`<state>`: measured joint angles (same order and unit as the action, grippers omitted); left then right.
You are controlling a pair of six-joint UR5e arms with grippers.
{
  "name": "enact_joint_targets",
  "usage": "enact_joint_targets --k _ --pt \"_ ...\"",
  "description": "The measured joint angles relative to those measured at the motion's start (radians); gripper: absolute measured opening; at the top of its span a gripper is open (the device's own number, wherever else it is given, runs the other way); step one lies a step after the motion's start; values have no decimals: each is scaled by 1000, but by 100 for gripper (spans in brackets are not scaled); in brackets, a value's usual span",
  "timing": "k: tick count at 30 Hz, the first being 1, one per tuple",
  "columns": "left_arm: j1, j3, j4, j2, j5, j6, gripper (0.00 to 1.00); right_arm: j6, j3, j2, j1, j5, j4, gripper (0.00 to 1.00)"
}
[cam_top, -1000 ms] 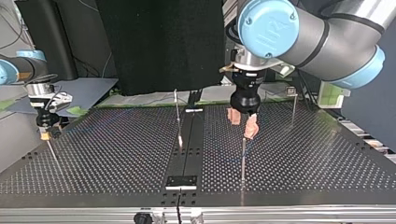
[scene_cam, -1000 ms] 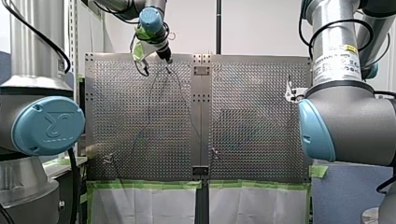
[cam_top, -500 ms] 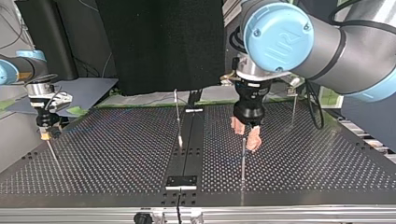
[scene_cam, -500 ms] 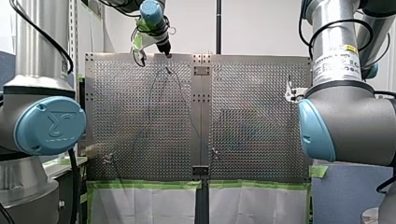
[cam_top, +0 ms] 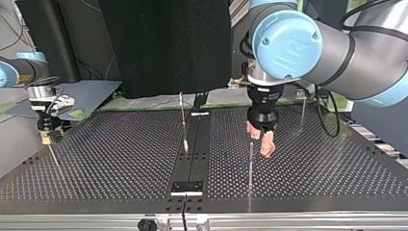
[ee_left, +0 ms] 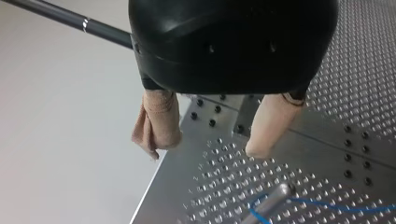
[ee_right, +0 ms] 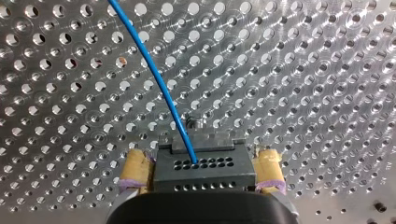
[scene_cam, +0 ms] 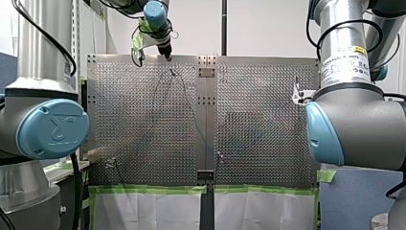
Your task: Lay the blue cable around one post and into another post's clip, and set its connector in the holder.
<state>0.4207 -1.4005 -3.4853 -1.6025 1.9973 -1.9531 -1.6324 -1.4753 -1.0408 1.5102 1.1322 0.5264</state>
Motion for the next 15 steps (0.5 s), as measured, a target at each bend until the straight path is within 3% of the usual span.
enact_joint_targets --k 15 --pt "-21 -1 -5 -47 5 -24 99 0 0 0 0 0 1 99"
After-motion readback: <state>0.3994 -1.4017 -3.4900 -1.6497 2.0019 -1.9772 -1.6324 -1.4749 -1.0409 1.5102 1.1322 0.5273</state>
